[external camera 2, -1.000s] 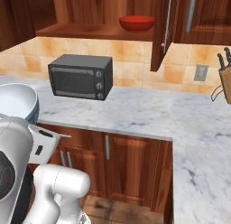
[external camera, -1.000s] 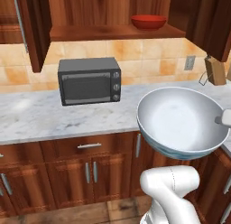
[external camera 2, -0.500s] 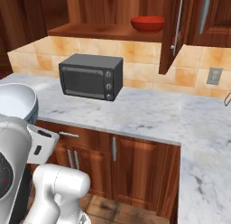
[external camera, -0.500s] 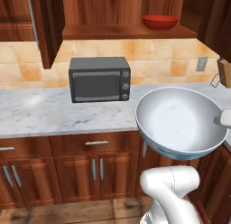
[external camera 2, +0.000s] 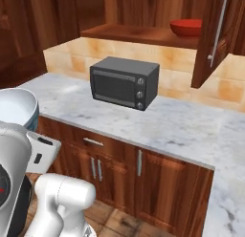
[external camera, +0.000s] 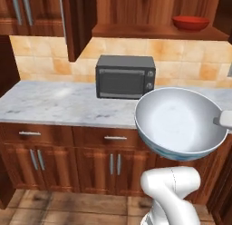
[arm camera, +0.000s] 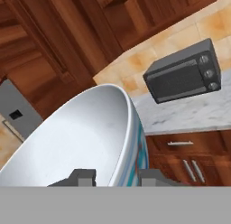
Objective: Move the bowls from the cabinet to the plates on the dining table.
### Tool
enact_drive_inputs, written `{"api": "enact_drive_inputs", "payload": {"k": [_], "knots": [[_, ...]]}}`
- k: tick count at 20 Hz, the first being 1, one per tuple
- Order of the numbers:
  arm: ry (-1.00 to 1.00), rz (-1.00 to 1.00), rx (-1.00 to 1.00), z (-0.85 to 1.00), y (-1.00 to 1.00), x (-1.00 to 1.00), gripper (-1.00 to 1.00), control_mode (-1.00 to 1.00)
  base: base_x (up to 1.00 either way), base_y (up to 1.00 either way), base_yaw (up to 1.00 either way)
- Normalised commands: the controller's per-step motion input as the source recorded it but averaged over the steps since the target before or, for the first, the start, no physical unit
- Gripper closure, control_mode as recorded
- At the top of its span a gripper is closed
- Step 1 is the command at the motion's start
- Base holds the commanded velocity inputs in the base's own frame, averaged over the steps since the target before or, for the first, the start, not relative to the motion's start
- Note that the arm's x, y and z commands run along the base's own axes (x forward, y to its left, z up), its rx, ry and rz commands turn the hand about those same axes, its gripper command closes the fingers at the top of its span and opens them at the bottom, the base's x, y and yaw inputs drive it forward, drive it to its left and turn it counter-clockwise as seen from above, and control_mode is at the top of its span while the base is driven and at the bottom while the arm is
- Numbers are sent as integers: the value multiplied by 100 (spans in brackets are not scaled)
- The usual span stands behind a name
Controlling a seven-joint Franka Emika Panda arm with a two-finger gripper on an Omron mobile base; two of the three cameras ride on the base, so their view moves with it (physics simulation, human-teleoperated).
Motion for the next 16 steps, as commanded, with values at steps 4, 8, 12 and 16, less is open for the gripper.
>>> {"api": "enact_drive_inputs", "payload": {"k": [4,8,12,16], "knots": [[0,0,0,0,0,0,100,100,-18,0,36],[0,0,0,0,0,0,100,100,-19,0,38],[0,0,0,0,0,0,100,100,-13,0,37],[0,0,0,0,0,0,100,100,-23,0,40]]}}
